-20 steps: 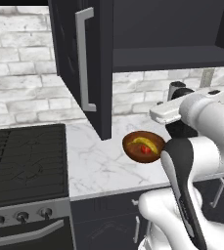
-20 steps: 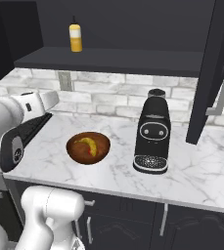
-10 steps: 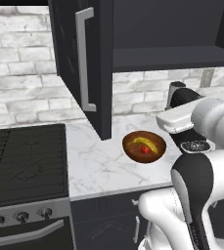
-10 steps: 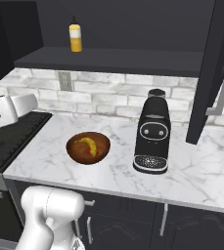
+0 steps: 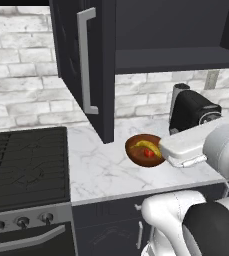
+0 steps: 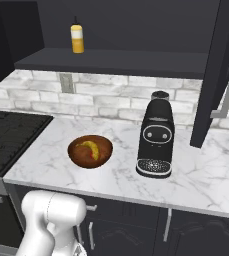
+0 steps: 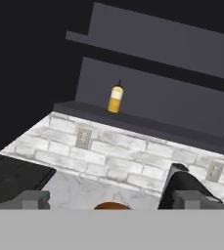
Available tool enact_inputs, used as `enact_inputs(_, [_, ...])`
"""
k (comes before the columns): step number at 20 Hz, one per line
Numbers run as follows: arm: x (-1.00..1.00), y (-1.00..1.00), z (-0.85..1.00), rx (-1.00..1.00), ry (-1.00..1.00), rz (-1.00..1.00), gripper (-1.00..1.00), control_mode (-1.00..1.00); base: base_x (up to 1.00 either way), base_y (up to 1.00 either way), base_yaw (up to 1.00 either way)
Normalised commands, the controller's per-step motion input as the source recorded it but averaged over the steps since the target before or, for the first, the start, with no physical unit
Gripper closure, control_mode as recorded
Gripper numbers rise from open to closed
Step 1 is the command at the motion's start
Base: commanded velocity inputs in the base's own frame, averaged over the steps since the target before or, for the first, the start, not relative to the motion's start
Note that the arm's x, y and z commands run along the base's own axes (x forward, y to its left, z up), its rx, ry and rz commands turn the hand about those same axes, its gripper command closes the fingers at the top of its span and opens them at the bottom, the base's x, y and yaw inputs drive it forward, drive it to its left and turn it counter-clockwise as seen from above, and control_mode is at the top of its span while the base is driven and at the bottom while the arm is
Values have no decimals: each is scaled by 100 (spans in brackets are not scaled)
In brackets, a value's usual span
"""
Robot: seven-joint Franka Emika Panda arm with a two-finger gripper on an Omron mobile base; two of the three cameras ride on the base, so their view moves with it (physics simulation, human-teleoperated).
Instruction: Open the cabinet. Pick the apple and banana from the cabinet and place them into the bowl. Then close the cabinet.
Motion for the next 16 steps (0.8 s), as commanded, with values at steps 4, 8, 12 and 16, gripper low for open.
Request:
enact_inputs(4, [-41,50,0,0,-17,0,-100,-100,0,0,0])
enact_inputs(8, [-7,59,0,7,-22,0,-100,-100,0,0,0])
enact_inputs(12, [0,60,0,9,-25,0,-100,-100,0,0,0])
enact_inputs(16, [0,50,0,1,-29,-1,-100,-100,0,0,0])
